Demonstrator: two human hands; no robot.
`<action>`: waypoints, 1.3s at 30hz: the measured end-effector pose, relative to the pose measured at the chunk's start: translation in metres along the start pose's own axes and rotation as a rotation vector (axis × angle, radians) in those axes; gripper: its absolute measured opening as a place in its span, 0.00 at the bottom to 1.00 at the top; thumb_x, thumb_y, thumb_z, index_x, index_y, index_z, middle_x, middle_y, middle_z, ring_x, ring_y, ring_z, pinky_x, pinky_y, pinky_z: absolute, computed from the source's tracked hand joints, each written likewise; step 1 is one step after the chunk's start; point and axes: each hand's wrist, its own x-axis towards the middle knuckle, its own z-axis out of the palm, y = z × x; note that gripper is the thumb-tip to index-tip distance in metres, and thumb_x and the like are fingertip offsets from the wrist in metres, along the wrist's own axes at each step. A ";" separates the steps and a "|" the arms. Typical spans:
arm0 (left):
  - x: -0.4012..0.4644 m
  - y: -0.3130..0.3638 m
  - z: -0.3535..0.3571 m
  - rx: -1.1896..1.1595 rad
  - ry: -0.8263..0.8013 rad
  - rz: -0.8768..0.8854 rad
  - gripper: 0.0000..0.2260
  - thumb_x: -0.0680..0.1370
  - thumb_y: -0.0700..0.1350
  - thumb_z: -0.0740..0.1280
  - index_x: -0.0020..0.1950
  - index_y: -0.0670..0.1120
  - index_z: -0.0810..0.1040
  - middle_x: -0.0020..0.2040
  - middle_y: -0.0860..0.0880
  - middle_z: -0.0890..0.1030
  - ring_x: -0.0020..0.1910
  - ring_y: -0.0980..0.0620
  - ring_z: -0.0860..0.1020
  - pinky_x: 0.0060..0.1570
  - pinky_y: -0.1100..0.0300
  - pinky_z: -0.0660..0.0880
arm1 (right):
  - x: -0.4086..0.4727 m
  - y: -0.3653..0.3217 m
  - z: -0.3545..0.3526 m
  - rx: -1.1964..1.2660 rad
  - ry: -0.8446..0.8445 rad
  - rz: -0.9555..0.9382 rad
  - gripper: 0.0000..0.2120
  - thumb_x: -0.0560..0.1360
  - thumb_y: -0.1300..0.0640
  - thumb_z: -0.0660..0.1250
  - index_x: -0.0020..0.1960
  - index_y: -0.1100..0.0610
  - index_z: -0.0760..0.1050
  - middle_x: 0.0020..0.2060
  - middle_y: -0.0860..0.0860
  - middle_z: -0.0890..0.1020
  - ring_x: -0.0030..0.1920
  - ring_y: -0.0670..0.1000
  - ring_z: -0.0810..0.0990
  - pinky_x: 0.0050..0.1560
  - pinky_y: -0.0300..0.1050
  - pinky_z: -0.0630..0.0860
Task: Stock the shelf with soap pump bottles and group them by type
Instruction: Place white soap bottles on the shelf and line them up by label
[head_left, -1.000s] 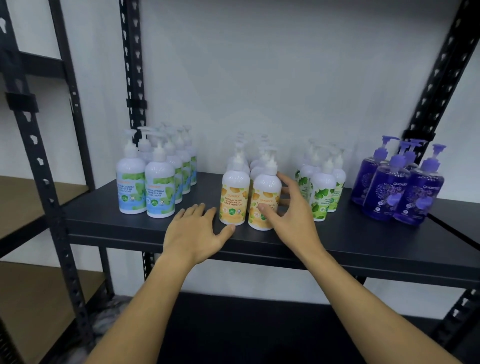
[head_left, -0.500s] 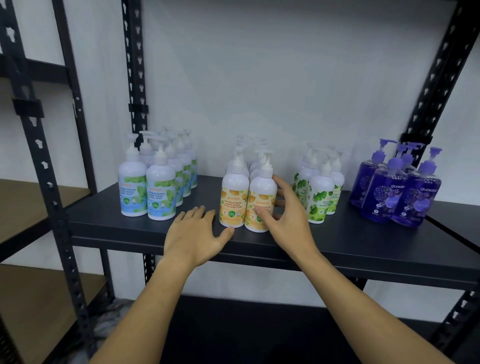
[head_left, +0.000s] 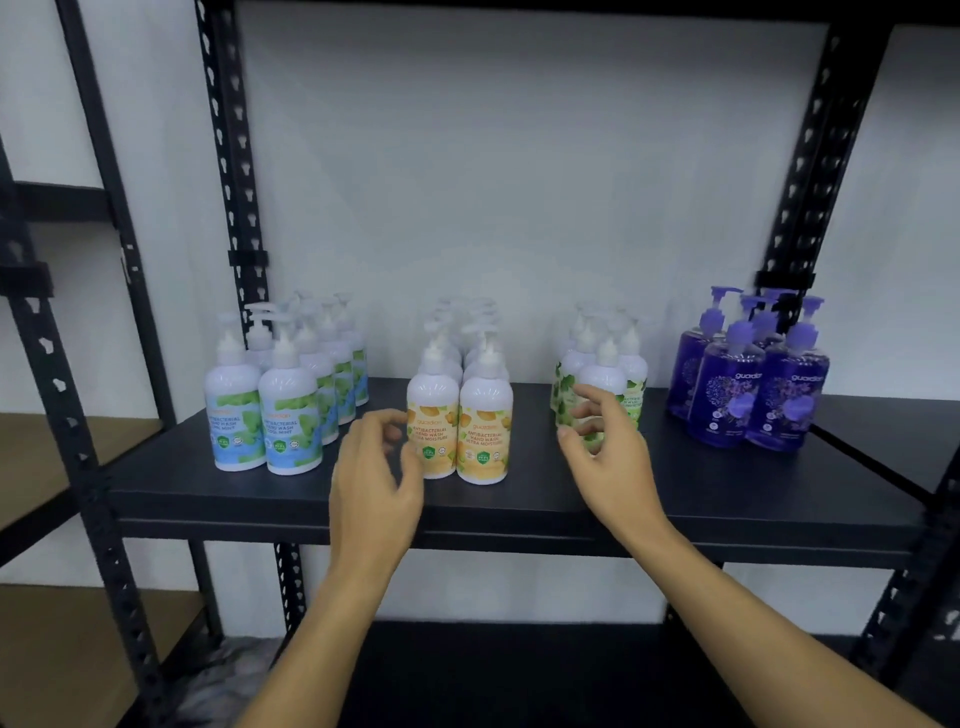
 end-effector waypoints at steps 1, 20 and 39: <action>-0.004 0.009 0.008 -0.001 -0.011 0.047 0.11 0.78 0.40 0.64 0.58 0.51 0.73 0.49 0.55 0.75 0.49 0.56 0.75 0.49 0.51 0.76 | 0.001 0.004 -0.009 -0.020 0.026 0.002 0.20 0.76 0.60 0.69 0.66 0.48 0.72 0.51 0.46 0.77 0.50 0.46 0.78 0.50 0.42 0.77; 0.003 0.084 0.195 -0.065 -0.303 -0.075 0.34 0.70 0.50 0.76 0.69 0.53 0.61 0.63 0.49 0.70 0.61 0.50 0.72 0.54 0.50 0.77 | 0.040 0.064 -0.077 -0.820 -0.543 0.384 0.29 0.82 0.46 0.50 0.81 0.53 0.53 0.81 0.53 0.52 0.80 0.54 0.48 0.79 0.54 0.47; 0.037 0.053 0.193 -0.274 -0.400 0.017 0.29 0.72 0.43 0.76 0.66 0.58 0.66 0.58 0.51 0.76 0.53 0.59 0.77 0.44 0.70 0.76 | 0.038 0.068 -0.078 -0.857 -0.576 0.420 0.31 0.81 0.42 0.46 0.82 0.50 0.47 0.81 0.51 0.48 0.80 0.55 0.43 0.79 0.58 0.41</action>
